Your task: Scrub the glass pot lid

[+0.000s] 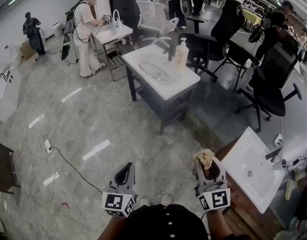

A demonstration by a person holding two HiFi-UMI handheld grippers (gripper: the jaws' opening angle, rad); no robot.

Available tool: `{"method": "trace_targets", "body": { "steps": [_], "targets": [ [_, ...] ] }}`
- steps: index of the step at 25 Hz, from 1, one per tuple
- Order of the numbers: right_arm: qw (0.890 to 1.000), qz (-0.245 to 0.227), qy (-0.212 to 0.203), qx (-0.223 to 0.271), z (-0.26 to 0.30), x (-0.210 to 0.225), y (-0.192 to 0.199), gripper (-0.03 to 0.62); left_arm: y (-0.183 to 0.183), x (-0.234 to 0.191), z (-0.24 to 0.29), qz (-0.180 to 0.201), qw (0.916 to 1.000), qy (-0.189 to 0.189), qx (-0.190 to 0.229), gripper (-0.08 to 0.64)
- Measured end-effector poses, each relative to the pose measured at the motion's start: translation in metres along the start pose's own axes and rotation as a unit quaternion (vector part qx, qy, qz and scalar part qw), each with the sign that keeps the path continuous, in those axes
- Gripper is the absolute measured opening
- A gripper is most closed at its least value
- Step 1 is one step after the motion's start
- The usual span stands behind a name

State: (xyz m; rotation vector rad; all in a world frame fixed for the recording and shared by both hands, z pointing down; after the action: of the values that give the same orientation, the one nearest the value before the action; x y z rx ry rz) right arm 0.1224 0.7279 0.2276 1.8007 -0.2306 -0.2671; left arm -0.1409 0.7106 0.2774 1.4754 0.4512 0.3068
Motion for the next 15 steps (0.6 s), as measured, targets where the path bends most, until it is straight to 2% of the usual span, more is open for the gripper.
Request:
{"method": "trace_targets", "body": {
  "steps": [10, 15],
  "targets": [
    [1.0, 0.005, -0.013, 0.002, -0.006, 0.007, 0.001, 0.147, 0.002, 0.013, 0.001, 0.004, 1.0, -0.007, -0.002, 0.026],
    [0.999, 0.018, -0.045, 0.02, -0.009, 0.007, -0.001, 0.15, 0.005, 0.024, 0.003, 0.007, 0.9999, -0.013, -0.007, 0.026]
  ]
}}
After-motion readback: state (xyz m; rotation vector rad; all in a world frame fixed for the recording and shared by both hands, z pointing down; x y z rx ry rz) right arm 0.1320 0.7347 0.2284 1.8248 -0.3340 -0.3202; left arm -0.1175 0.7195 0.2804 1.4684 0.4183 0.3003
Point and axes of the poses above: the fingertips, and each gripper's own axes: z forward along the fingers, x to its right, y out of its underside, the point moved 2 cm from there along -z, backward along the fingers, and after that the axes turned 8 degrees about x, right-handed, at the moved point
